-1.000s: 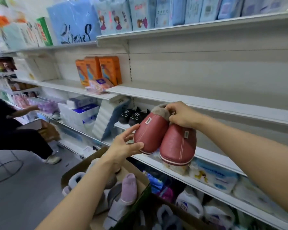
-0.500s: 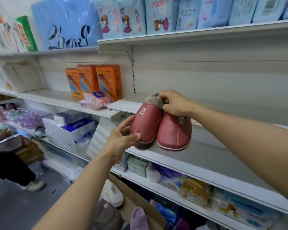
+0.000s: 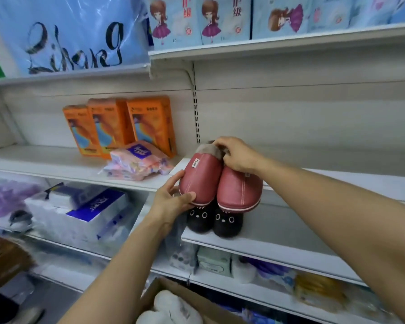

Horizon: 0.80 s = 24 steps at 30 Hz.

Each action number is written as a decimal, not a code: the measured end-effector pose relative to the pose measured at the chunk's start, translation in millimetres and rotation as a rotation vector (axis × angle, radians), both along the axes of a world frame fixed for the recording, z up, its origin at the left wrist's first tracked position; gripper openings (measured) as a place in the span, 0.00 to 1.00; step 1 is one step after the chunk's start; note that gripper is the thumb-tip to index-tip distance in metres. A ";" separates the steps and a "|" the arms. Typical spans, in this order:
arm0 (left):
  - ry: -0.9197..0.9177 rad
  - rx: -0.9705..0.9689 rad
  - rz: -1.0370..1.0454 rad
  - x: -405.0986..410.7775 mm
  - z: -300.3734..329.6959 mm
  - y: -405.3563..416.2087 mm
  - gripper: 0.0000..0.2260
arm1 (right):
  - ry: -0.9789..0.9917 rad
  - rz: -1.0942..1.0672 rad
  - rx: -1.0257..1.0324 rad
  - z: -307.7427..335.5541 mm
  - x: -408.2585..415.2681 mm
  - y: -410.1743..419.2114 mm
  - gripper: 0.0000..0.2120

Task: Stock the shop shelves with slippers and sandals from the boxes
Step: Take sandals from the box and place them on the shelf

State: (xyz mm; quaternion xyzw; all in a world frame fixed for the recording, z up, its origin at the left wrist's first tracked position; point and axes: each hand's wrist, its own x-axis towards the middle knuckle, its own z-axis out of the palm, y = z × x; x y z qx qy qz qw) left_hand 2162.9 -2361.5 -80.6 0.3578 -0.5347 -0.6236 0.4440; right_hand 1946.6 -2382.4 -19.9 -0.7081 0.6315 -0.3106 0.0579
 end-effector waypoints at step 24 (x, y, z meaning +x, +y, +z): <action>0.146 0.087 0.003 -3.1 3.3 -32.6 0.20 | 0.492 -0.191 0.253 -27.8 35.8 77.2 0.36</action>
